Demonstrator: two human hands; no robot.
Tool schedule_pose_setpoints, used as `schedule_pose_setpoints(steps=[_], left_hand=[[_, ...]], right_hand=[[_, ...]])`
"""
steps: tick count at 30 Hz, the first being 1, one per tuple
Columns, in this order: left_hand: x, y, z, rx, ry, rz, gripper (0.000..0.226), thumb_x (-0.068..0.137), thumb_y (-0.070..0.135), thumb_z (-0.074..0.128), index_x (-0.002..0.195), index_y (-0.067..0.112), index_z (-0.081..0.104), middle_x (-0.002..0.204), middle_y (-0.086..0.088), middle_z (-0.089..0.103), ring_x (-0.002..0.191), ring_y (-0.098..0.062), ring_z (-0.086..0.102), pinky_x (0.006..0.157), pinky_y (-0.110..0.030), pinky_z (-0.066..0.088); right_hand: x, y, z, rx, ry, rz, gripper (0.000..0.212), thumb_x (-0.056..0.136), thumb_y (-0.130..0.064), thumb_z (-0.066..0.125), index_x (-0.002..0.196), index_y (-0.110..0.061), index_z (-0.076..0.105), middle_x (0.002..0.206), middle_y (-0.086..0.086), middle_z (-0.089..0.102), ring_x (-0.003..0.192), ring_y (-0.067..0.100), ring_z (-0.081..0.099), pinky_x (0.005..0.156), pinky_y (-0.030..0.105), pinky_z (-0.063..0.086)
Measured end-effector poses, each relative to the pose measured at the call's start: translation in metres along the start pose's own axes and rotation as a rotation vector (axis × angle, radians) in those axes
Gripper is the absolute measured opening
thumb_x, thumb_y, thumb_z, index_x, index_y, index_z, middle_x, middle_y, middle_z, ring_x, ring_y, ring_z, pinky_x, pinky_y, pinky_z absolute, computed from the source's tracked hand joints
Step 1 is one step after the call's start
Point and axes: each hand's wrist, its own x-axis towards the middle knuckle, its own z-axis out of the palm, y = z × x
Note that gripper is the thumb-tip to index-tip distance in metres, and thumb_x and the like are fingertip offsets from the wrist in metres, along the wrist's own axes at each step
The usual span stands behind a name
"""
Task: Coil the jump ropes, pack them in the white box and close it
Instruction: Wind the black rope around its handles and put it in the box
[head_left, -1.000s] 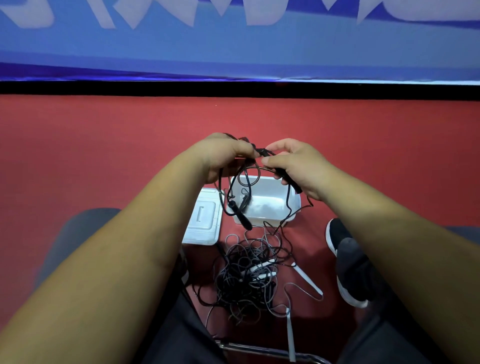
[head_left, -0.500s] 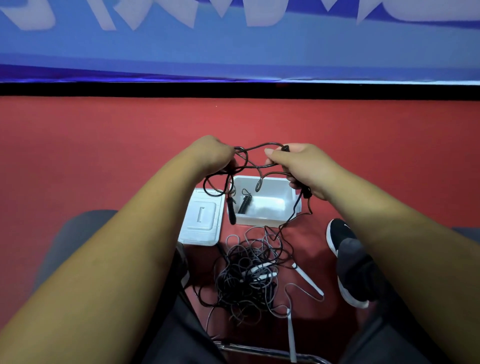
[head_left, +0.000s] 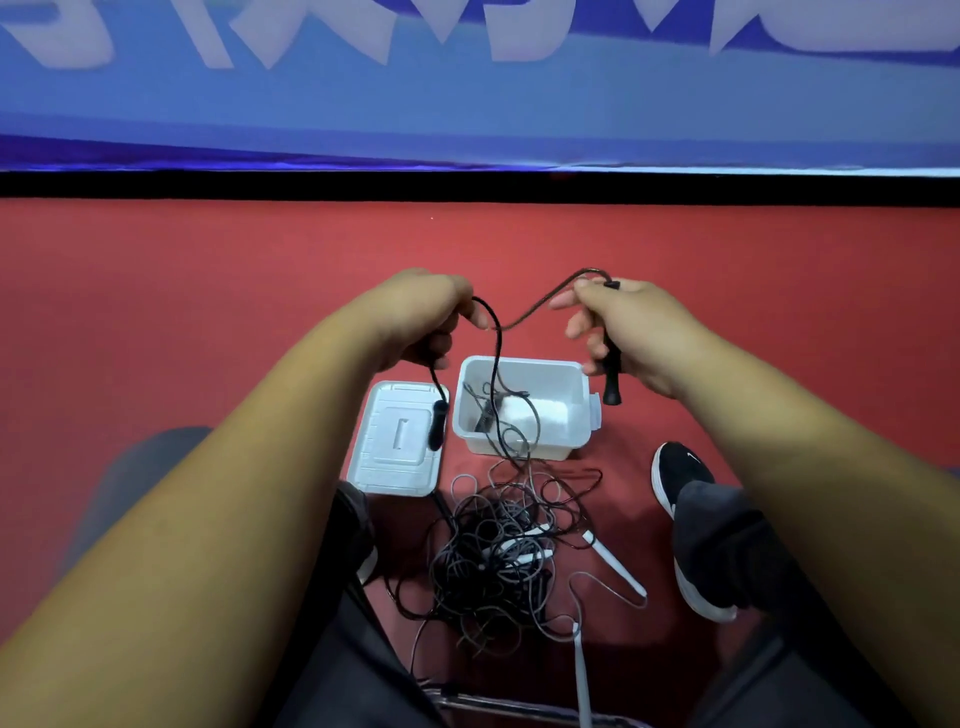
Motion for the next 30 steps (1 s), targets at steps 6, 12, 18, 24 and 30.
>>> schedule_pose_setpoints(steps=[6,12,18,24,30], left_hand=[[-0.003,0.003,0.001,0.004,-0.053,0.238,0.028,0.1,0.03,0.061,0.099,0.007,0.076,0.061,0.0,0.026,0.052,-0.018,0.021,0.051,-0.025,0.021],[-0.003,0.008,0.003,-0.29,-0.131,0.259,0.037,0.109,0.035,0.05,0.123,0.008,0.07,0.067,0.001,0.025,0.061,-0.019,0.013,0.056,-0.031,0.014],[0.003,0.012,0.019,-0.817,-0.253,0.093,0.032,0.106,0.017,0.036,0.129,0.006,0.056,0.071,0.002,0.042,0.054,-0.01,0.026,0.055,-0.026,0.038],[0.013,0.012,0.026,-1.222,-0.228,0.083,0.023,0.104,0.004,0.032,0.115,0.003,0.052,0.074,0.0,0.046,0.054,-0.009,0.037,0.062,-0.028,0.049],[0.031,0.007,0.014,-1.183,0.052,0.052,0.025,0.102,0.004,0.031,0.087,0.013,0.049,0.071,0.002,0.049,0.056,-0.011,0.055,0.067,-0.03,0.057]], right_hand=[[0.002,0.007,0.0,-0.163,-0.018,0.089,0.041,0.094,-0.03,0.073,0.122,-0.001,0.071,0.063,-0.004,0.036,0.049,0.014,0.028,0.047,0.027,0.028],[0.008,0.016,0.003,-0.128,-0.03,0.275,0.031,0.099,-0.028,0.062,0.105,-0.001,0.077,0.064,-0.001,0.036,0.046,0.013,0.03,0.049,0.026,0.03],[0.002,0.016,0.018,0.048,-0.161,0.246,0.034,0.092,0.002,0.048,0.113,0.001,0.075,0.099,0.011,0.073,0.055,0.009,0.04,0.052,0.026,0.037],[-0.005,0.031,0.039,-0.116,-0.303,0.148,0.045,0.084,0.005,0.048,0.104,-0.014,0.083,0.106,0.009,0.075,0.057,0.011,0.048,0.056,0.028,0.037],[-0.01,0.025,0.037,-0.141,-0.438,0.156,0.024,0.099,-0.016,0.067,0.117,-0.003,0.076,0.109,0.013,0.08,0.062,0.011,0.045,0.058,0.03,0.032]])
